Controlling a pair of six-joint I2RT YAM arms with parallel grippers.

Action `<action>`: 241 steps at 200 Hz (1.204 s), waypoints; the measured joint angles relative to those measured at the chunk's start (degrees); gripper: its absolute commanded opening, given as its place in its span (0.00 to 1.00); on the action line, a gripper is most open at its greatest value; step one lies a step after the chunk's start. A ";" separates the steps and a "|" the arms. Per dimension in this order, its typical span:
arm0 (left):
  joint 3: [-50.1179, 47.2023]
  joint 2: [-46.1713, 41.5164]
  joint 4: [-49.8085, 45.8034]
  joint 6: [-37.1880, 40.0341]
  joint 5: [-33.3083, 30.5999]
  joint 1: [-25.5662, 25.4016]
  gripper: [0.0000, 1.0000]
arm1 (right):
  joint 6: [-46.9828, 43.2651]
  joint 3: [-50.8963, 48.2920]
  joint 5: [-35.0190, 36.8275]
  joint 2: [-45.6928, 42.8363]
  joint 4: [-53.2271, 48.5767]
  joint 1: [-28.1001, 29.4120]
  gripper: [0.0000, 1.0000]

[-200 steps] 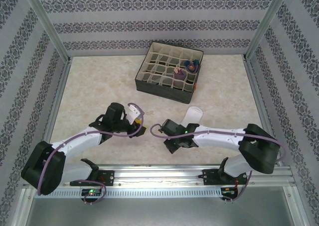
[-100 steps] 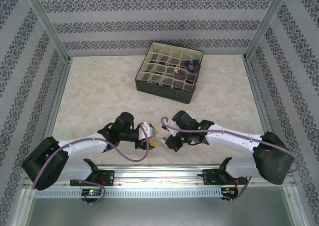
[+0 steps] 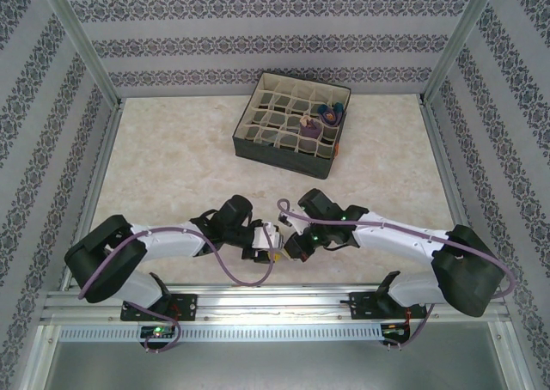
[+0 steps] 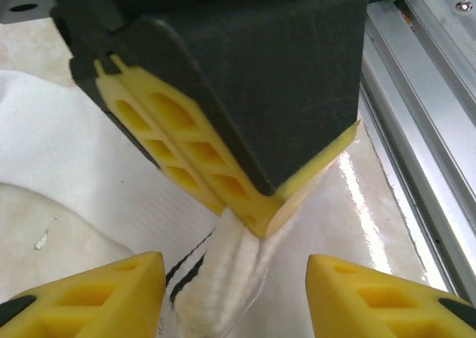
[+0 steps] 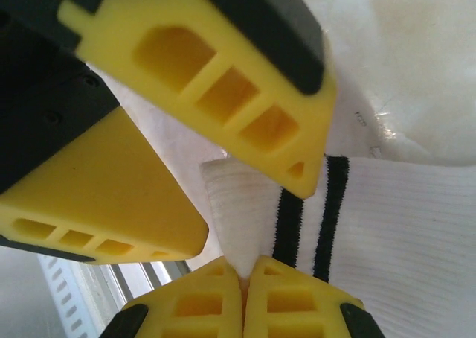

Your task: Roll the socks

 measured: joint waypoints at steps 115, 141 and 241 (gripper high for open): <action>0.92 -2.80 -4.24 -4.94 -7.26 -1.33 0.00 | 5.73 -3.06 3.50 -11.15 -1.18 -17.79 0.50; -0.63 -5.55 -5.35 -6.82 -8.59 -2.47 0.00 | 8.55 -3.87 6.25 -9.86 -1.75 -21.16 0.46; -2.60 -13.86 -10.95 -13.16 -14.88 -7.87 0.00 | 11.19 8.52 13.75 15.54 -11.67 -19.17 0.31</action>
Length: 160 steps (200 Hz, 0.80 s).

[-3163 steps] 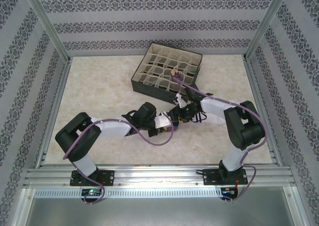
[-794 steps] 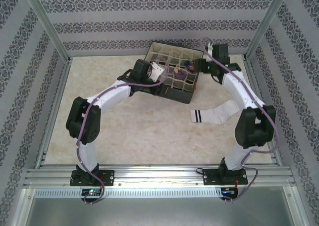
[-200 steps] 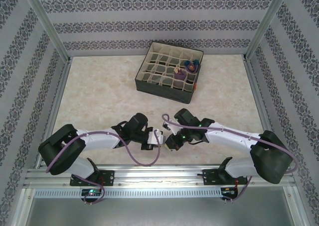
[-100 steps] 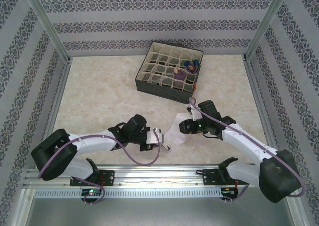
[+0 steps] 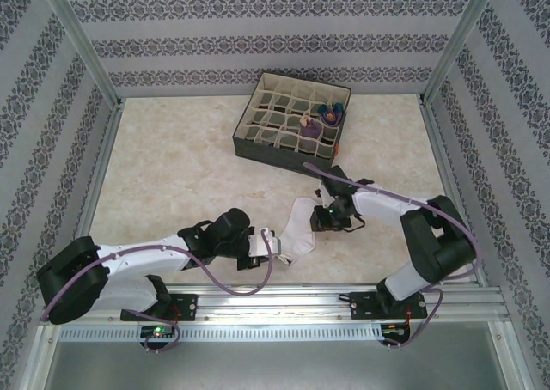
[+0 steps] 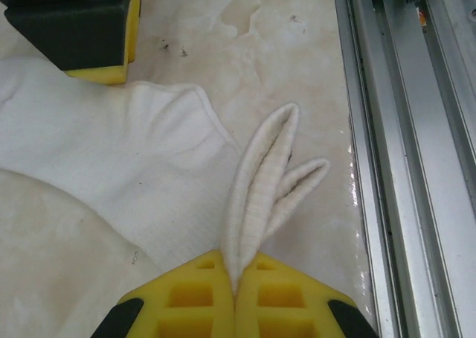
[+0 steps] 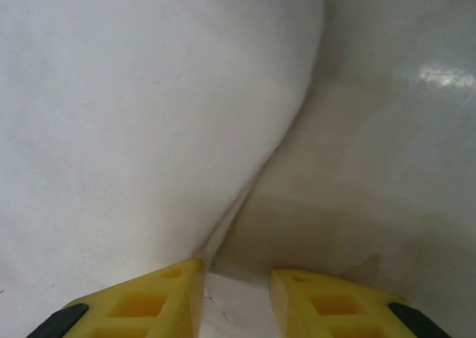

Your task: Roll the socks

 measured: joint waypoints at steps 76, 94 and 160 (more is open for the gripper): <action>-0.26 0.37 -0.55 -11.30 -2.36 -1.86 0.00 | -2.93 13.31 3.30 10.03 -6.40 5.18 0.27; 0.17 1.68 -0.57 -12.94 -2.51 -1.86 0.00 | -3.93 14.03 2.40 9.70 1.09 5.97 0.27; 4.66 7.21 -0.57 -17.99 -2.78 -1.70 0.00 | -4.68 4.24 2.62 -8.96 8.92 5.84 0.36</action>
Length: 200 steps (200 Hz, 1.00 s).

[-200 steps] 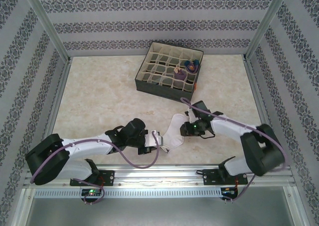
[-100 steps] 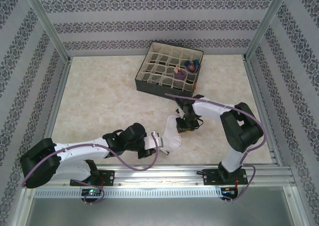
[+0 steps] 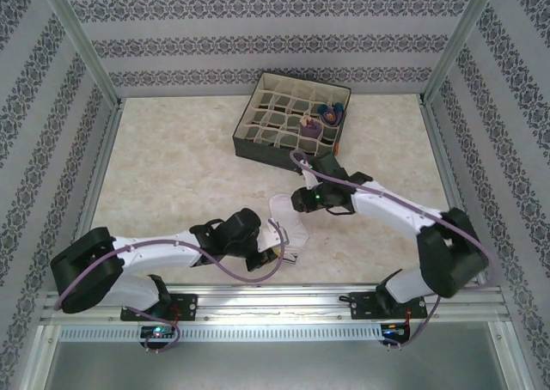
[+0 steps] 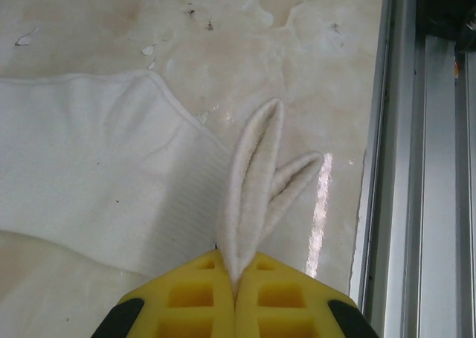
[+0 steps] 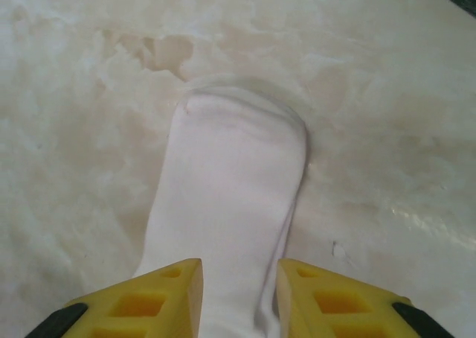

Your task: Roll the socks

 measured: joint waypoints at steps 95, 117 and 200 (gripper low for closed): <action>8.04 14.23 -2.75 -9.49 8.55 5.66 0.00 | 7.13 -22.77 -1.05 -22.01 5.29 6.03 0.39; 9.27 16.72 -3.21 -11.10 9.77 6.16 0.00 | 7.67 -23.71 -1.05 -22.53 5.75 6.03 0.39; 12.15 20.55 -3.37 -14.51 13.51 7.10 0.06 | 10.19 -24.24 -0.13 -15.58 9.70 9.16 0.36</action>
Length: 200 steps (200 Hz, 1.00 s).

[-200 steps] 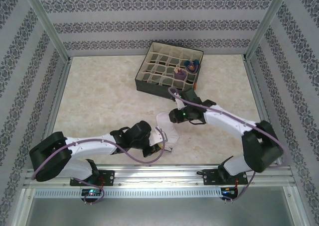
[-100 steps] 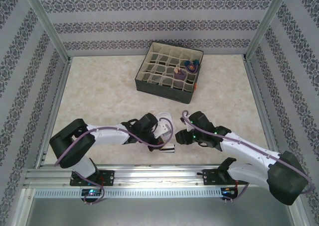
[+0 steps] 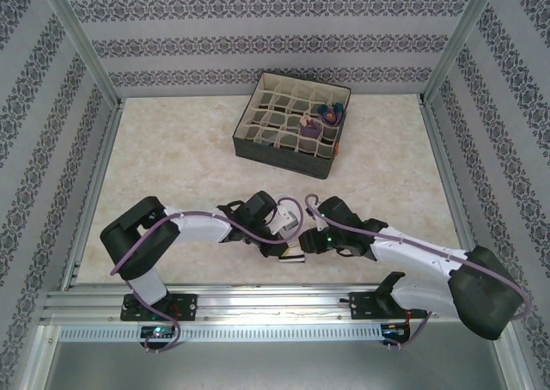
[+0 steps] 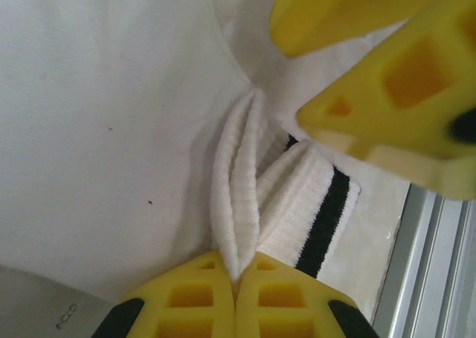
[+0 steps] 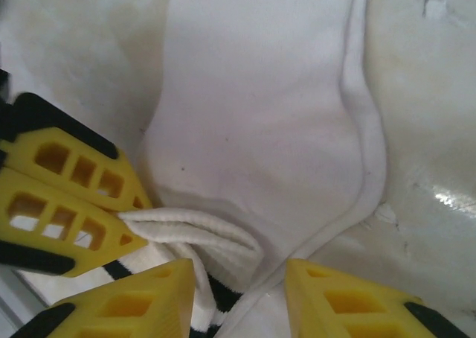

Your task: Roll the socks

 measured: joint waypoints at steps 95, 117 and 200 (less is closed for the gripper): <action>0.13 -0.94 -1.33 2.78 -1.66 0.02 0.29 | 3.23 5.77 6.67 11.69 -4.59 3.37 0.33; -1.49 -4.87 -1.77 5.46 -3.63 0.02 0.28 | 3.69 6.58 6.88 12.37 -5.57 3.37 0.33; -19.45 -22.10 12.07 27.98 -11.26 -5.22 0.25 | 3.85 9.03 6.99 14.75 -8.15 3.37 0.32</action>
